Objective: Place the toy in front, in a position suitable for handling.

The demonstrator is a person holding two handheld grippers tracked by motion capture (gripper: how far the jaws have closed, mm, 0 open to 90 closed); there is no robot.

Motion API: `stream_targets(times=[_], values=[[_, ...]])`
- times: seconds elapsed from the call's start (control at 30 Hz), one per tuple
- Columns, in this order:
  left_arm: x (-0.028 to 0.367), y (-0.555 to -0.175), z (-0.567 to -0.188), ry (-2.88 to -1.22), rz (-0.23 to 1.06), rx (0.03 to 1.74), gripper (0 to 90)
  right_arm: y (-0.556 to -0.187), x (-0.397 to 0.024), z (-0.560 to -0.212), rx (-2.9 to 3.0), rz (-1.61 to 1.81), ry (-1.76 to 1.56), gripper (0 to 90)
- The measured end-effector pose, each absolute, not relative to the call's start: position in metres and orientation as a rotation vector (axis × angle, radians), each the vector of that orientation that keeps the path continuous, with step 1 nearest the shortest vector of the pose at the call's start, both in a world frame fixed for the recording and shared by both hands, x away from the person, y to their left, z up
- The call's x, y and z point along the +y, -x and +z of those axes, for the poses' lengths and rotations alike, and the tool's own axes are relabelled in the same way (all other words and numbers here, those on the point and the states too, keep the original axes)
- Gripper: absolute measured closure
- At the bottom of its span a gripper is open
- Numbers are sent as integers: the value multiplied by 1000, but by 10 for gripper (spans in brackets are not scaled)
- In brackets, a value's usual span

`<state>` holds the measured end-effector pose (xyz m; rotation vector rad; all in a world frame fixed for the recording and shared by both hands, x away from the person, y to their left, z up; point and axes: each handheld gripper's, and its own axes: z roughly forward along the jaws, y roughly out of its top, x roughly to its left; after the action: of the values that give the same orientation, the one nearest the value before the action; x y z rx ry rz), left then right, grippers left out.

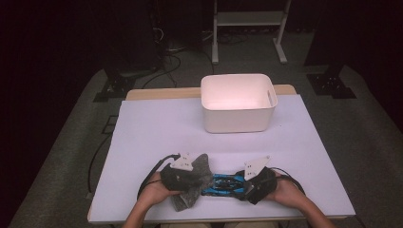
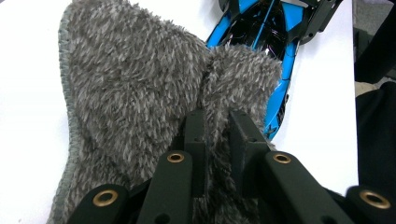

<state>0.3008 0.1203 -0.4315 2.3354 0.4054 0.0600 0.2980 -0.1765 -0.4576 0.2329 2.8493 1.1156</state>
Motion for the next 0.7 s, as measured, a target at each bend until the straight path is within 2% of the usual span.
stream_targets(times=[0.37, 0.53, 0.7], values=[[84, -307, -420, -2352, 13, 286, 787, -299, -177, -458, 2849, 1130, -233, 224], [98, -307, -428, -2326, -18, 311, 791, -299, -178, -459, 2849, 1128, -226, 224], [121, -308, -428, -2355, 14, 367, 790, -299, -178, -459, 2841, 1138, -221, 223]])
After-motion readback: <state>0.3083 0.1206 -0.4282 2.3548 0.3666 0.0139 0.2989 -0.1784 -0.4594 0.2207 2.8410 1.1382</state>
